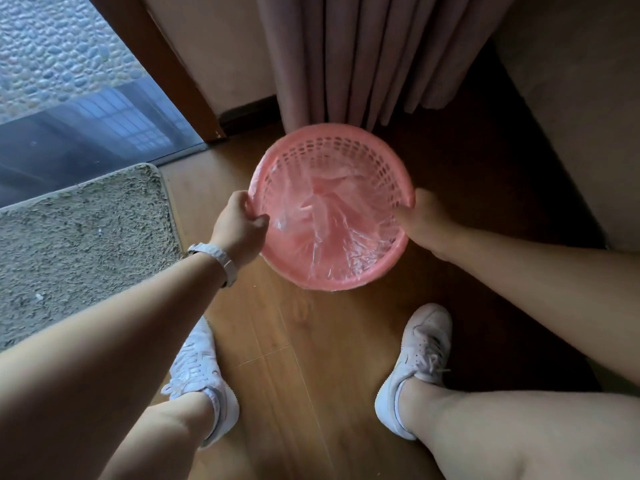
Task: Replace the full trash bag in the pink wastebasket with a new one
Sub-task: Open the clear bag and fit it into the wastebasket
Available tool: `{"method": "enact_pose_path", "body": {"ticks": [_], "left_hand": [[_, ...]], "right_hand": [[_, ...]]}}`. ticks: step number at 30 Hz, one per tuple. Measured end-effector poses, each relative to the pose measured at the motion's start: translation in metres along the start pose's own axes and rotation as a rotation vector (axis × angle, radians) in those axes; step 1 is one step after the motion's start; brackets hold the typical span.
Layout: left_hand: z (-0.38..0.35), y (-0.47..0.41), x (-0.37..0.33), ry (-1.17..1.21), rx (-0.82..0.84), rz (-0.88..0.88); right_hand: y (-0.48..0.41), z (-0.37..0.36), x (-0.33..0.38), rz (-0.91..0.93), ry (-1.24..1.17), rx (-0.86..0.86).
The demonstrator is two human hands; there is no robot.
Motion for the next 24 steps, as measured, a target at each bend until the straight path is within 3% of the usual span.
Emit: {"method": "enact_pose_path", "body": {"ticks": [5, 10, 12, 17, 24], "left_hand": [[-0.007, -0.017, 0.002, 0.023, -0.003, -0.034], [-0.015, 0.001, 0.004, 0.218, 0.002, 0.014], [-0.017, 0.011, 0.009, 0.243, 0.020, 0.007], [-0.020, 0.046, 0.017, 0.118, 0.015, -0.078], [-0.045, 0.062, 0.010, 0.165, -0.020, 0.141]], "right_hand": [[-0.008, -0.006, 0.000, -0.080, -0.166, -0.034], [0.015, -0.026, 0.000, -0.272, -0.385, 0.128], [0.019, -0.028, 0.001, -0.211, -0.286, 0.131], [0.011, -0.004, 0.007, 0.109, 0.006, -0.088], [-0.006, 0.000, 0.018, 0.097, -0.039, -0.113]]}}
Point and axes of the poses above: each hand's wrist, its own y-axis away from the middle knuckle, its own z-axis out of the back of the hand, x = y × z, the point moved 3 cm from there along -y, towards the middle knuckle, and after that the axes turned 2 degrees about -z, right-handed, at the moved point
